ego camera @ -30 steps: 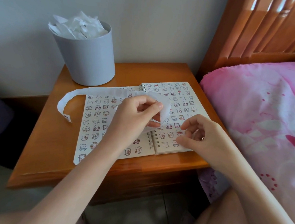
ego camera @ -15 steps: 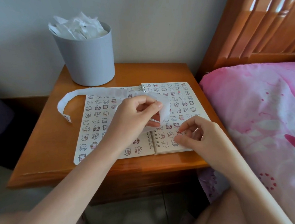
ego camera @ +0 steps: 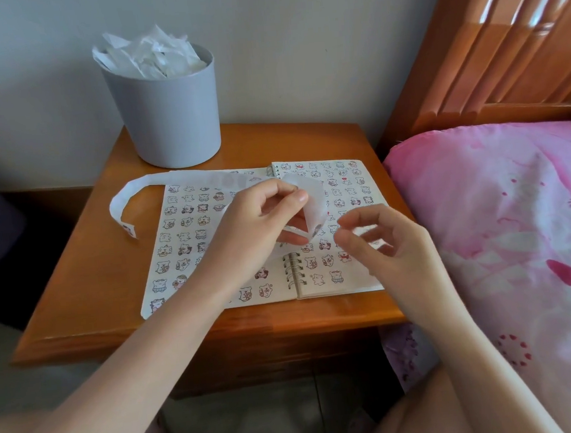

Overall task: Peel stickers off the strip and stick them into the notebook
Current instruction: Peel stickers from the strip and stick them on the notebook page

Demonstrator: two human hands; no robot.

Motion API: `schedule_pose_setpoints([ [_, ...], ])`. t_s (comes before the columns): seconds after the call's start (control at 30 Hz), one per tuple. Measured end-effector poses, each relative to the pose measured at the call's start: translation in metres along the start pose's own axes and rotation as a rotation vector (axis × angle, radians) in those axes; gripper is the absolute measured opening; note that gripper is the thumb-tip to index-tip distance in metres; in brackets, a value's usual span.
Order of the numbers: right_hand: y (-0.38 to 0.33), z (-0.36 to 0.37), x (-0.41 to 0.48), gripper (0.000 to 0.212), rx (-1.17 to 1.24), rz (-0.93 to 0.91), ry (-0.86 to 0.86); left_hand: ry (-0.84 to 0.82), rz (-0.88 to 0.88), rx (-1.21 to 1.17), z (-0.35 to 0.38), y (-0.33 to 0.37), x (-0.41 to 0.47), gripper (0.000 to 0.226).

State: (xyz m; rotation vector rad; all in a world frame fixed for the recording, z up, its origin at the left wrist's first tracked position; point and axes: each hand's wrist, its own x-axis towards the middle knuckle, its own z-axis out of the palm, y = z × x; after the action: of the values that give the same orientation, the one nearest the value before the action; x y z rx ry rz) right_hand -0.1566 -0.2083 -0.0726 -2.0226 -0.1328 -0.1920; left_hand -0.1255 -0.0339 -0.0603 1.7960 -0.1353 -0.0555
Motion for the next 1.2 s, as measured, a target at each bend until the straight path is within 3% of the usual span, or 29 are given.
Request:
schedule_pose_setpoints([
  [0.17, -0.0078, 0.0087, 0.0052, 0.018, 0.078, -0.110, 0.010, -0.025, 0.016, -0.055, 0.0012, 0.0031, -0.0023, 0.018],
  [0.43, -0.0046, 0.0077, 0.0030, 0.014, 0.144, -0.080, 0.096, -0.050, 0.040, -0.037, 0.0038, 0.0042, -0.0066, 0.027],
  [0.63, -0.0034, 0.0065, 0.0035, 0.009, 0.119, -0.068, 0.113, -0.094, 0.050, 0.047, 0.0065, 0.0032, -0.0090, 0.010],
  [1.2, -0.0036, 0.0056, 0.0021, 0.010, 0.065, -0.069, 0.091, -0.106, 0.084, 0.025, 0.0067, 0.0011, -0.0098, 0.008],
])
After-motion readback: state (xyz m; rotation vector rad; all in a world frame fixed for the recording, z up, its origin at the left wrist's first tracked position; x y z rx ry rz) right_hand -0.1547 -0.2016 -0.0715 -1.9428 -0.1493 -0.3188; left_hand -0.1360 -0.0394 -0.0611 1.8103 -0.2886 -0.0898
